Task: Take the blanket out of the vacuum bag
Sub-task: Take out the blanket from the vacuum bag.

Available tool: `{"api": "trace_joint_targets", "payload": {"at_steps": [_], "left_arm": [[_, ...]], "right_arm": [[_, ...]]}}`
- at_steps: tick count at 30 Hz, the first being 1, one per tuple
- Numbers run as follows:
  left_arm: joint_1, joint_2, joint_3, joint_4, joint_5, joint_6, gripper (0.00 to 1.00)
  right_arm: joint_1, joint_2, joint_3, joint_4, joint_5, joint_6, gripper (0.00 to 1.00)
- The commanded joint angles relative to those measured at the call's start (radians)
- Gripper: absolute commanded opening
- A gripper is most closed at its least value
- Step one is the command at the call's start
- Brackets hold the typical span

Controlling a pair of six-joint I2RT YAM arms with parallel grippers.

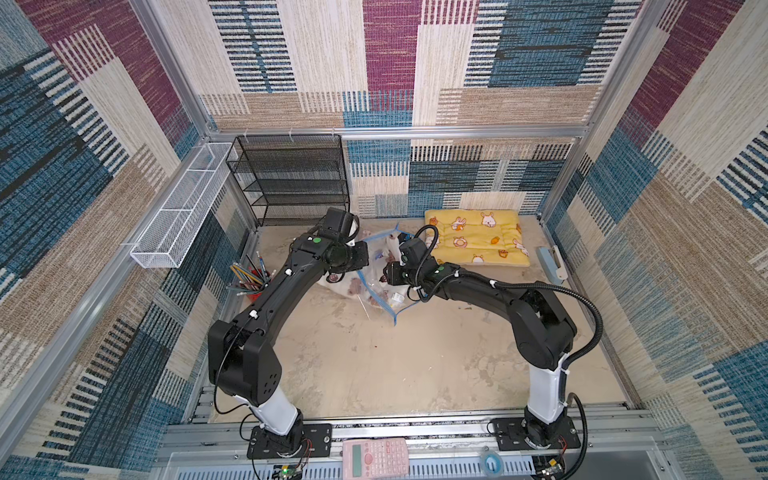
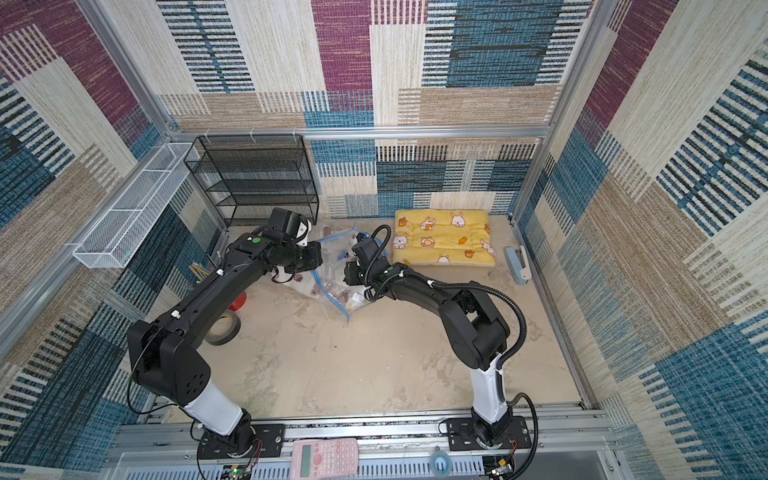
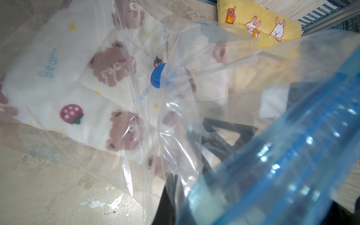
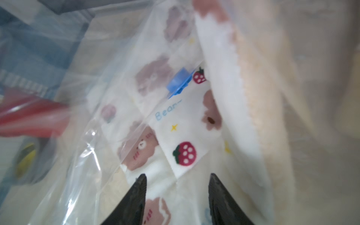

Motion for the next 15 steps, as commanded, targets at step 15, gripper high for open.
{"api": "trace_joint_targets", "payload": {"at_steps": [15], "left_arm": [[0.002,0.003,-0.003,0.003,0.007,-0.006,0.0]], "right_arm": [[-0.002,0.116,0.1,-0.108,0.04,0.035,0.58]]}}
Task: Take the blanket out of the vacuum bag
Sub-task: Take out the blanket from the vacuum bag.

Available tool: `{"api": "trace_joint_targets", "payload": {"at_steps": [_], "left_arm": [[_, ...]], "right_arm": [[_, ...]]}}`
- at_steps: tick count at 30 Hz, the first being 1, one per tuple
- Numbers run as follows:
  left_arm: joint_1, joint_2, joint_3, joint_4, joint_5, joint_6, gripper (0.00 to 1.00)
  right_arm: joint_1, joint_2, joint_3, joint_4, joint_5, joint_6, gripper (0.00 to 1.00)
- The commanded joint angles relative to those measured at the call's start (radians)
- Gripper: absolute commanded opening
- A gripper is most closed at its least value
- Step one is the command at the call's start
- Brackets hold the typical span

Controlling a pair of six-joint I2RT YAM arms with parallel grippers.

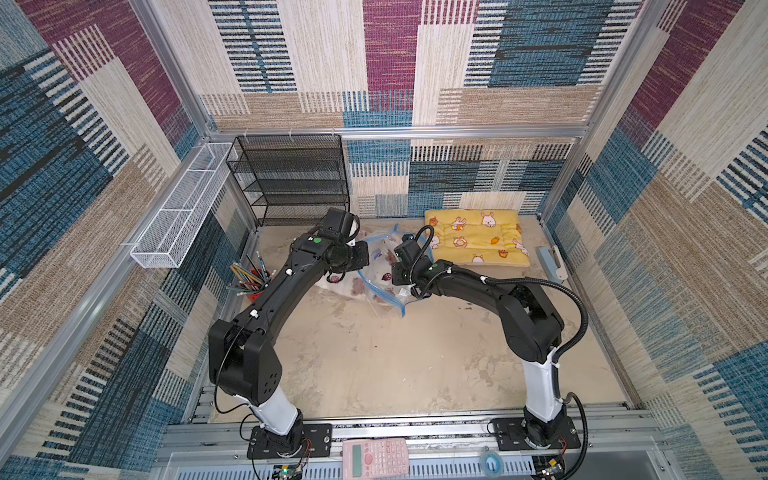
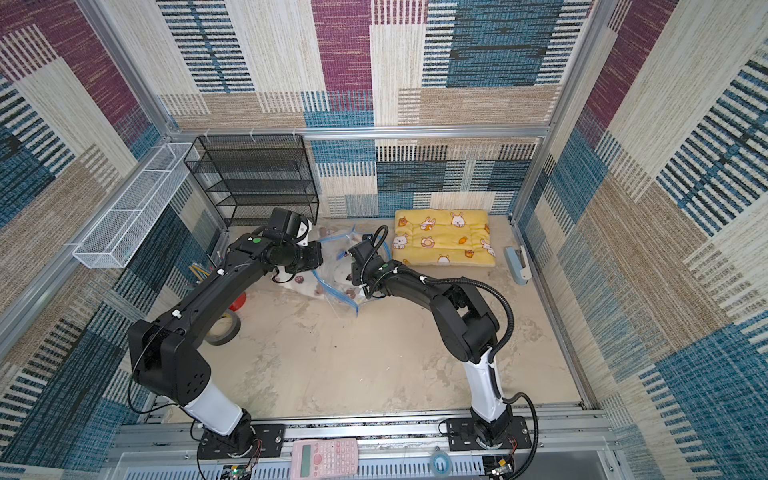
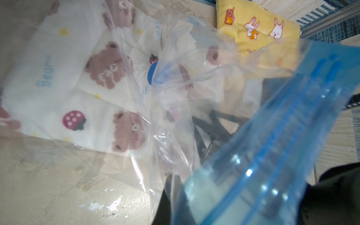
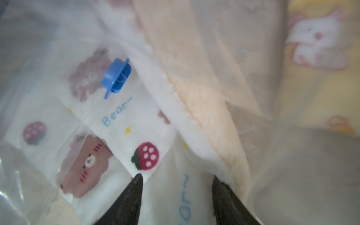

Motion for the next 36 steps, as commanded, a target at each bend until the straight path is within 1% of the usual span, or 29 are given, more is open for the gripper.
{"api": "trace_joint_targets", "payload": {"at_steps": [1,3,5,8,10,12,13,14,16,18,20,22,25,27,29,32,36], "left_arm": [[0.002,0.0,-0.002,-0.005,0.004,-0.004,0.0],[0.002,0.0,-0.002,-0.005,0.007,-0.006,0.0],[0.002,0.0,0.0,-0.004,0.01,-0.006,0.0],[0.001,0.0,0.0,-0.005,0.013,-0.008,0.0],[0.002,-0.001,0.0,-0.005,0.01,-0.006,0.0],[0.001,-0.002,0.0,-0.004,0.006,-0.004,0.0],[0.002,-0.002,0.0,-0.005,0.005,-0.004,0.0],[0.001,-0.003,0.001,-0.004,0.004,-0.004,0.0],[0.001,-0.003,0.0,-0.005,0.005,-0.004,0.0],[0.001,-0.005,0.0,-0.003,0.006,-0.004,0.0],[0.001,-0.005,-0.001,-0.004,0.01,-0.006,0.0],[0.002,-0.002,-0.002,-0.005,0.006,-0.006,0.0],[0.002,0.001,0.0,-0.006,0.007,-0.006,0.0],[0.002,0.0,0.0,-0.005,0.006,-0.006,0.0],[0.001,0.001,0.0,-0.005,0.01,-0.007,0.0],[0.001,0.003,-0.001,-0.005,0.012,-0.008,0.0],[0.001,0.005,0.0,-0.005,0.012,-0.006,0.0]], "right_arm": [[-0.002,0.021,0.02,0.005,-0.075,0.036,0.57],[-0.002,0.023,0.021,0.014,-0.092,0.036,0.54],[-0.002,0.024,0.024,0.019,-0.121,0.029,0.48],[-0.002,0.021,0.026,0.035,-0.168,0.019,0.39],[-0.002,0.0,-0.001,0.09,-0.231,0.005,0.32],[-0.002,-0.026,-0.028,0.145,-0.291,-0.013,0.3],[-0.002,-0.038,-0.037,0.155,-0.297,-0.014,0.3],[-0.002,-0.047,-0.034,0.142,-0.275,-0.014,0.3],[-0.002,-0.054,-0.009,0.076,-0.172,-0.01,0.33],[-0.002,-0.064,0.01,0.003,-0.044,-0.001,0.42],[-0.001,-0.079,0.016,-0.037,0.031,0.012,0.49],[-0.001,-0.075,0.033,-0.087,0.044,0.024,0.53],[0.006,-0.05,0.067,-0.171,0.078,0.07,0.55],[0.008,-0.029,0.069,-0.182,0.084,0.078,0.56],[0.008,-0.005,0.076,-0.186,0.076,0.084,0.57],[0.008,0.023,0.075,-0.171,0.065,0.102,0.61],[0.008,0.073,0.125,-0.162,-0.004,0.111,0.64]]}}
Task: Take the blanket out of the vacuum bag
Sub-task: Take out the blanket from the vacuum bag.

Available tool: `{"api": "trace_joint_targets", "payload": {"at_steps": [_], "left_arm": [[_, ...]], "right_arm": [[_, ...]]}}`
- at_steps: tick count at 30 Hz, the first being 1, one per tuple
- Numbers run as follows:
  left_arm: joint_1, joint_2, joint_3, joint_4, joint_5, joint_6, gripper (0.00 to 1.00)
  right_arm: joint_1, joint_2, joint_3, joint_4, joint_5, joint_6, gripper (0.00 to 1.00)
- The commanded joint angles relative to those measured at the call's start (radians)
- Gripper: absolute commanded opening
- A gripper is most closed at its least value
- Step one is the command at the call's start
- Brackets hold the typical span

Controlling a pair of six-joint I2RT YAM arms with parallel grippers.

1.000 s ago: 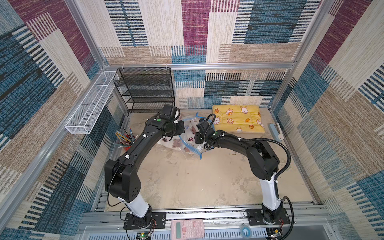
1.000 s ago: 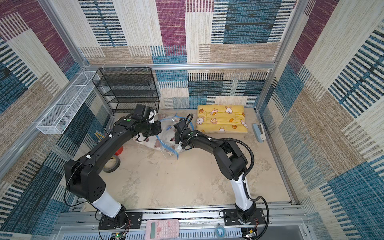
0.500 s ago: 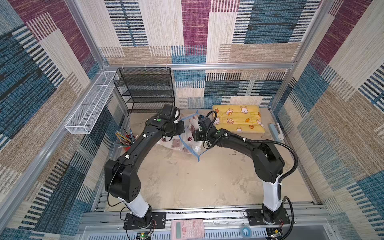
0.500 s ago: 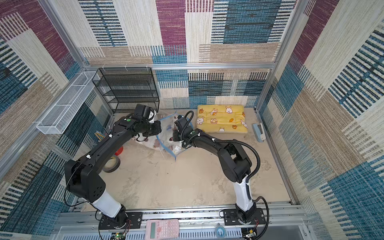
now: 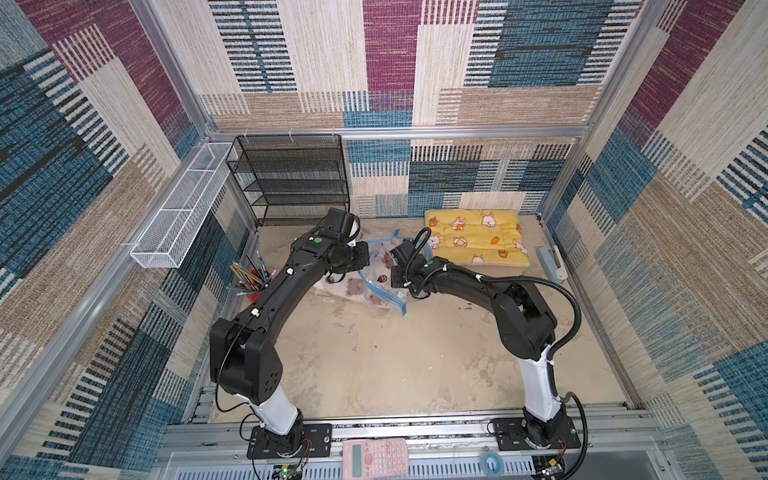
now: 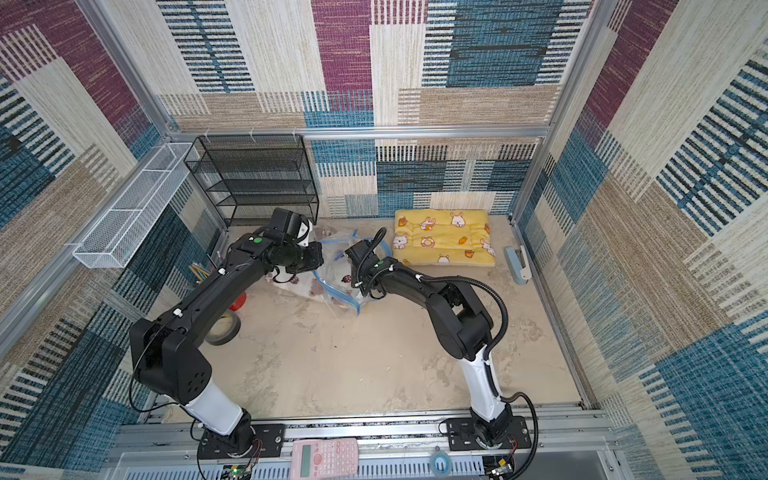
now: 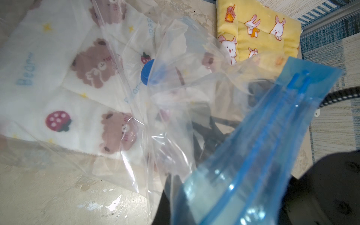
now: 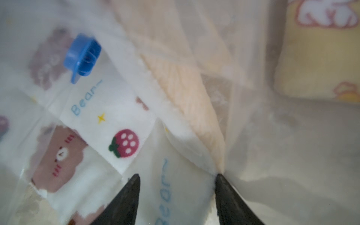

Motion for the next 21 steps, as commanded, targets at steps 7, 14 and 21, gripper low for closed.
{"api": "trace_joint_targets", "payload": {"at_steps": [7,14,21], "left_arm": [[0.0,-0.002,0.0,-0.004,0.012,-0.007,0.0],[0.0,-0.003,0.0,-0.004,0.017,-0.009,0.0],[0.0,-0.004,0.0,-0.004,0.016,-0.009,0.0]], "right_arm": [[0.0,0.073,0.06,0.078,-0.233,0.047,0.55],[-0.003,0.067,0.053,0.151,-0.338,0.054,0.41],[-0.003,0.094,0.08,0.075,-0.207,0.065,0.56]]}}
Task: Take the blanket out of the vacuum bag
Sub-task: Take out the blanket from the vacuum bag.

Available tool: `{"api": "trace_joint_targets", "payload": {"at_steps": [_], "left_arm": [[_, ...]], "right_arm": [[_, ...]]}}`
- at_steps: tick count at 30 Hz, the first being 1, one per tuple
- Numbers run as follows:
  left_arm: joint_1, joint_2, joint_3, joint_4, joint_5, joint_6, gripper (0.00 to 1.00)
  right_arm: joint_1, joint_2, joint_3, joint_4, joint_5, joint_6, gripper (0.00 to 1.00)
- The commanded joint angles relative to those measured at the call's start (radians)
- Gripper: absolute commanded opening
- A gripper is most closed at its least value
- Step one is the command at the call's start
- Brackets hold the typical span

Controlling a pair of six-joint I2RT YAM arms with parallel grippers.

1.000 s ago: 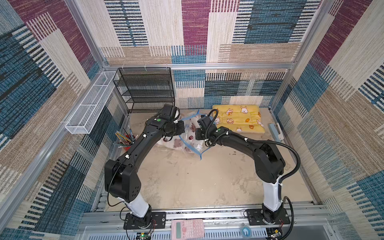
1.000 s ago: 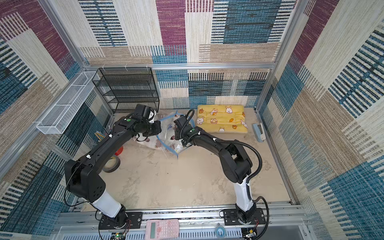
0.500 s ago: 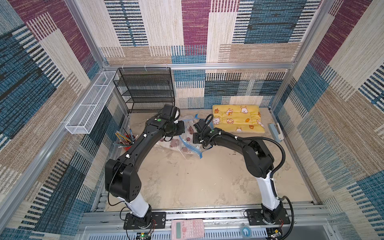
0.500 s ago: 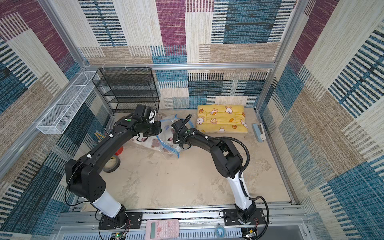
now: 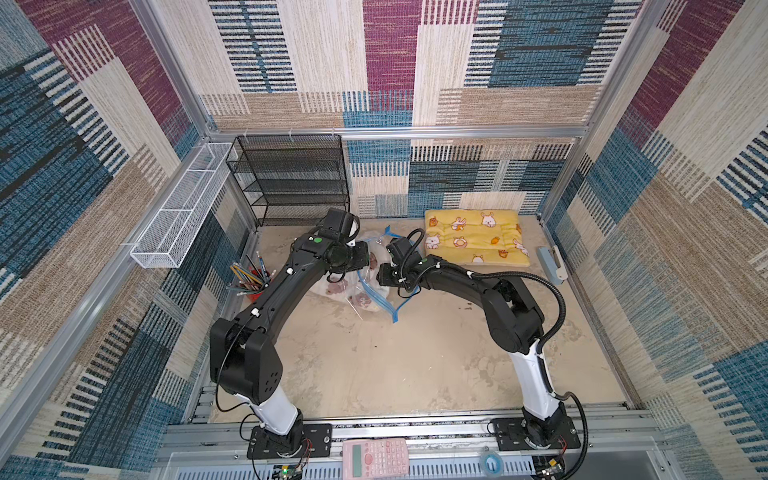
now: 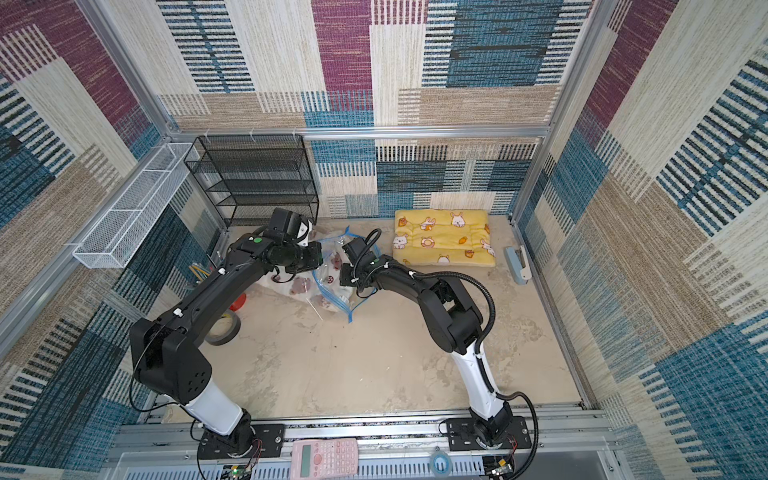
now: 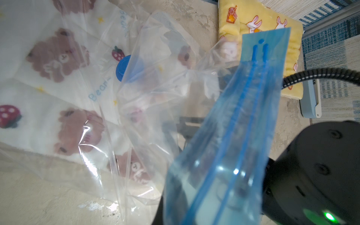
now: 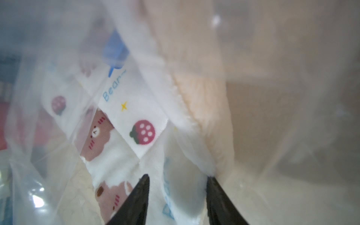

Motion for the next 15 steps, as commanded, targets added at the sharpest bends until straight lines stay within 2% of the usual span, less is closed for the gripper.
{"api": "trace_joint_targets", "payload": {"at_steps": [1,5,8,11,15], "left_arm": [[0.0,-0.004,0.0,-0.003,0.017,-0.008,0.0],[0.0,-0.001,0.0,-0.002,0.019,-0.008,0.0],[0.0,-0.004,0.0,-0.004,0.016,-0.008,0.0],[0.0,-0.003,0.0,-0.003,0.016,-0.008,0.0],[0.0,-0.002,0.0,-0.004,0.017,-0.009,0.0]], "right_arm": [[0.001,0.015,-0.003,-0.019,0.086,0.02,0.58],[0.0,0.074,0.021,-0.034,0.083,0.014,0.58],[0.0,0.107,0.028,-0.015,0.053,0.009,0.51],[0.0,0.122,0.042,-0.009,0.034,-0.003,0.37],[0.0,0.059,0.007,0.062,-0.001,-0.039,0.14]]}}
